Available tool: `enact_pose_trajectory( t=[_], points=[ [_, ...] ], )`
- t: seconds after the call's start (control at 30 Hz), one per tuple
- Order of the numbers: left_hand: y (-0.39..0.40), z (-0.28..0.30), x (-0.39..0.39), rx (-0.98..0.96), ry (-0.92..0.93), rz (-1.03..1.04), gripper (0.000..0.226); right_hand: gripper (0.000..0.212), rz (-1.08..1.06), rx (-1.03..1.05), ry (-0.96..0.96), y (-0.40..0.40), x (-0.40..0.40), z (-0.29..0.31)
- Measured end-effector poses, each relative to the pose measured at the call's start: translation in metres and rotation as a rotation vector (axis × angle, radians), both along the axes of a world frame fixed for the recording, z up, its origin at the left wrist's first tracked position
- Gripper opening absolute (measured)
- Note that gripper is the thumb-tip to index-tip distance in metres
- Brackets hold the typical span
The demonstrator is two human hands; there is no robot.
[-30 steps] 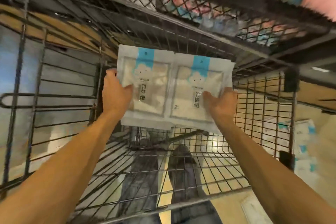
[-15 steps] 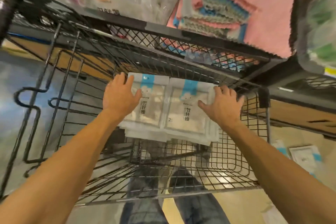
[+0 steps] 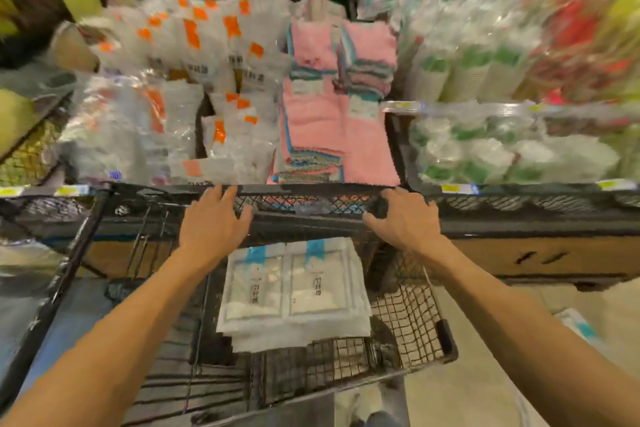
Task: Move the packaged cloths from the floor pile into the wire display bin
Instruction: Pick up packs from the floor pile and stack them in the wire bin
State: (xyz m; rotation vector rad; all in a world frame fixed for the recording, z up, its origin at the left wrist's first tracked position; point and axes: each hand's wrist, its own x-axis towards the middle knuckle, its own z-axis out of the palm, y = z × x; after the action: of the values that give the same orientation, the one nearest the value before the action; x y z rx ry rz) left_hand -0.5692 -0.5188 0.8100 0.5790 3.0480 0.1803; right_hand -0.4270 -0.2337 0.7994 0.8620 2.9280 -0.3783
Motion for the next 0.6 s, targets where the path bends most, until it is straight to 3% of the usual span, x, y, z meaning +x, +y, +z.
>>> enact_pose_trajectory(
  t=[0.27, 0.6],
  points=[
    [0.059, 0.074, 0.028, 0.185, -0.039, -0.334, 0.052, 0.072, -0.276, 0.042, 0.110, 0.007, 0.090, 0.080],
    [0.166, 0.090, 0.151, 0.195, -0.080, -0.819, 0.057, 0.084, -0.682, 0.086, 0.095, -0.017, 0.295, 0.120]
  ],
)
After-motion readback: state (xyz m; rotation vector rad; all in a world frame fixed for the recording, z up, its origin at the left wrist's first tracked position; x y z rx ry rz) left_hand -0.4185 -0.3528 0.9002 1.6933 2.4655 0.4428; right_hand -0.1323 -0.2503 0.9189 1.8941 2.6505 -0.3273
